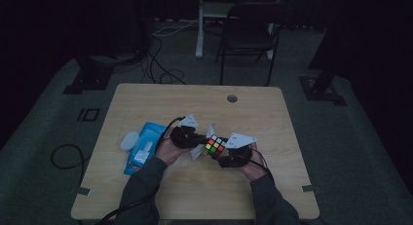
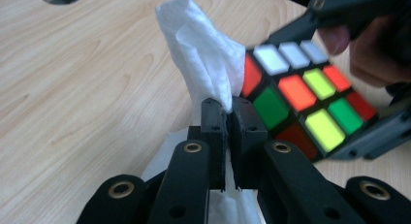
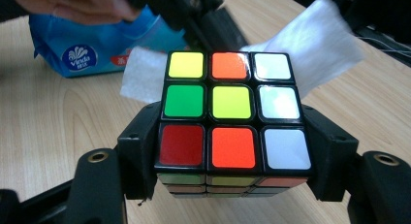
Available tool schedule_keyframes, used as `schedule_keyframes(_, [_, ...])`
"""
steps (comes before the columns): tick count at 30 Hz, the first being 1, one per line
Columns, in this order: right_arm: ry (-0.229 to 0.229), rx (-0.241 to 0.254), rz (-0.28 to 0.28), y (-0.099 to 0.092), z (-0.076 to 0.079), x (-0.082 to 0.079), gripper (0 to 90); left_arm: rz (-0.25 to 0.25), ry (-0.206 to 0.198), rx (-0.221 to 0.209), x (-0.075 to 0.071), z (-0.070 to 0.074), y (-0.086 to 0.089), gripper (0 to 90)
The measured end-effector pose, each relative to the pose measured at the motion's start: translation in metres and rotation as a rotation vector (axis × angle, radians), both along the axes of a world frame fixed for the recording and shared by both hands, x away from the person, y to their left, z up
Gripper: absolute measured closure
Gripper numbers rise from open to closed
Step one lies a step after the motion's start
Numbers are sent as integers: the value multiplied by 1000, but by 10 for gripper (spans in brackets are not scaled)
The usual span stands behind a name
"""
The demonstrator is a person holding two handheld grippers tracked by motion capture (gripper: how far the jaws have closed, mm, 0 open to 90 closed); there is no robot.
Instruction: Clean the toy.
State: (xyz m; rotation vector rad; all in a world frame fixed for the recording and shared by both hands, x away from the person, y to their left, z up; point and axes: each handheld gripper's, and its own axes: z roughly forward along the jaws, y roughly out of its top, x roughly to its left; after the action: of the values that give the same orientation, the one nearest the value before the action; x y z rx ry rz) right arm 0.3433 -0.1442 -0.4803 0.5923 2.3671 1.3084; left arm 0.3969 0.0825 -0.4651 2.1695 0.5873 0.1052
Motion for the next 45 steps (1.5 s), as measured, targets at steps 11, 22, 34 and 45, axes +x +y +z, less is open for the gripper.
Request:
schedule_keyframes(11, [26, 18, -92, -11, 1, 7, 340, 65, -36, -21, -12, -4, 5, 862])
schedule_keyframes(22, [59, -4, -154, -7, -3, 12, 340, 135, -132, -38, -34, -9, 3, 860])
schedule_keyframes(34, [86, -15, -216, -4, -6, 15, 340, 109, -127, -40, -40, -13, -3, 860])
schedule_keyframes(45, [91, 1, -223, -2, -5, 15, 340, 45, -126, 22, -40, -20, -14, 860])
